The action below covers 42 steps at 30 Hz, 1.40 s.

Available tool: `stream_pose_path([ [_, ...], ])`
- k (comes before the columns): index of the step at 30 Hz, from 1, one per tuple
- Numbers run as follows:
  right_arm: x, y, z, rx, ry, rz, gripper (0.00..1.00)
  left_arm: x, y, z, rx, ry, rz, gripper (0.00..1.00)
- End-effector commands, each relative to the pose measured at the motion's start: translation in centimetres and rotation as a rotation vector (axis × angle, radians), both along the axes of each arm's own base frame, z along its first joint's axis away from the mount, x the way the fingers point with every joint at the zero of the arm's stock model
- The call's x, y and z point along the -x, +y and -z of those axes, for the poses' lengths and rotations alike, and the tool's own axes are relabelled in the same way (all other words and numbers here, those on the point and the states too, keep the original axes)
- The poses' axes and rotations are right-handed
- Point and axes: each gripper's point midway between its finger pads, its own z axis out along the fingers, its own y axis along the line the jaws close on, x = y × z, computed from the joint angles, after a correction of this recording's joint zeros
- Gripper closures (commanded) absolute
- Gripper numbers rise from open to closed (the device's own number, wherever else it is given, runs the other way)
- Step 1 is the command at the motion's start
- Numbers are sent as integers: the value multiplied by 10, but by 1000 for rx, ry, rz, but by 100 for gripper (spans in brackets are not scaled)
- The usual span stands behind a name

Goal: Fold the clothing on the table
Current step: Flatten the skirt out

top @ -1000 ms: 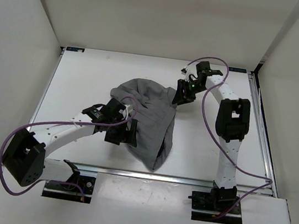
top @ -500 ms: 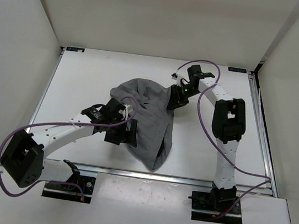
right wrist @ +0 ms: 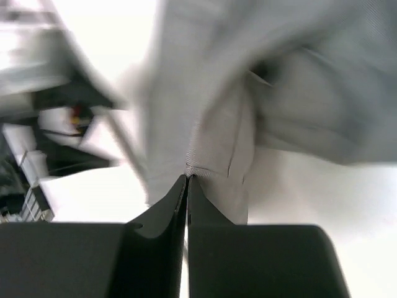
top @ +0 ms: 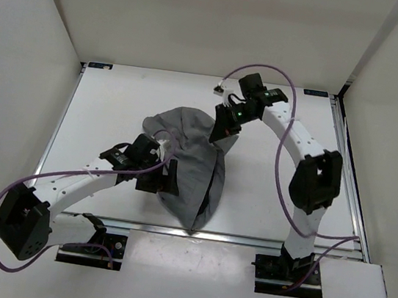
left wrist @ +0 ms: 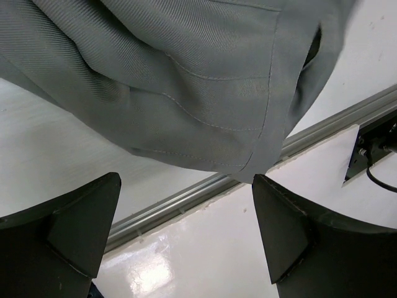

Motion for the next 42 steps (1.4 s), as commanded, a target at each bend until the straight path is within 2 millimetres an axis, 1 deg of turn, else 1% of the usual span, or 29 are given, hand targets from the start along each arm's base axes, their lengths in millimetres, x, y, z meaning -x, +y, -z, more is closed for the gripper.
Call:
stream_pose_path([
  [1,47,25,-103,-196,-81,-105,100,-8,-11,-6,59,-44,10,1],
  [3,65,31,-125,-273,-62,-114,100,-12,-14,-9,68,-62,12,1],
  [4,70,30,-147,-346,-88,-136,99,-13,-16,-9,68,-62,17,2],
  [5,68,27,-151,-377,-78,-121,100,-13,-16,-9,72,-67,16,1],
  [6,62,16,-166,-399,-123,-87,100,-14,-17,-8,73,-67,16,1],
  [8,36,-6,-167,-388,-155,52,100,-14,-17,-11,79,-71,17,2],
  [9,25,-27,-176,-388,-190,132,100,-11,-15,-7,73,-65,19,1],
  [10,7,-50,-172,-362,-209,236,100,-13,-16,-11,83,-74,18,1],
  [12,-15,-90,-168,-301,-247,396,100,-12,-13,-9,78,-73,10,2],
  [13,-29,-119,-164,-234,-283,509,100,-10,-13,-11,84,-73,17,1],
  [14,-35,-132,-161,-176,-304,570,100,-10,-10,-9,74,-69,7,1],
  [16,-49,-170,-158,-67,-354,700,100,-9,-6,-7,67,-71,9,1],
  [18,-58,-190,-158,70,-414,782,100,-8,-2,-4,66,-61,-7,1],
  [21,-63,-175,-148,170,-426,759,100,-8,0,-6,72,-68,-1,1],
  [23,-70,-149,-125,182,-375,697,100,-8,1,-6,70,-61,-10,1],
  [26,-58,-77,-95,121,-282,519,100,-10,0,-8,70,-72,-8,2],
  [27,-54,-58,-93,89,-273,471,100,-11,1,-8,70,-76,-12,1],
  [28,-44,-32,-78,96,-240,403,100,-12,3,-8,70,-76,-19,1],
  [29,-33,-2,-77,52,-227,313,99,-12,5,-9,73,-74,-26,1],
  [30,-26,17,-89,-9,-227,247,100,-11,7,-8,78,-76,-32,1],
  [31,-11,44,-98,-67,-216,155,100,-14,10,-8,73,-81,-47,1],
  [32,0,64,-101,-100,-204,101,100,-16,14,-8,71,-87,-56,2],
  [34,16,92,-149,-285,-259,-15,100,-16,21,-6,59,-81,-61,1],
  [36,26,97,-186,-408,-290,-57,100,-17,25,-7,53,-81,-72,1],
  [38,22,75,-236,-510,-387,-24,100,-17,29,-7,43,-82,-78,1],
  [39,20,71,-250,-556,-419,-12,100,-17,29,-8,48,-79,-77,1],
  [40,14,53,-270,-601,-481,37,100,-18,31,-9,44,-82,-88,1],
  [41,15,31,-292,-631,-555,80,100,-17,32,-8,39,-78,-88,2],
  [42,14,14,-301,-652,-593,144,100,-16,31,-9,43,-78,-84,1],
])
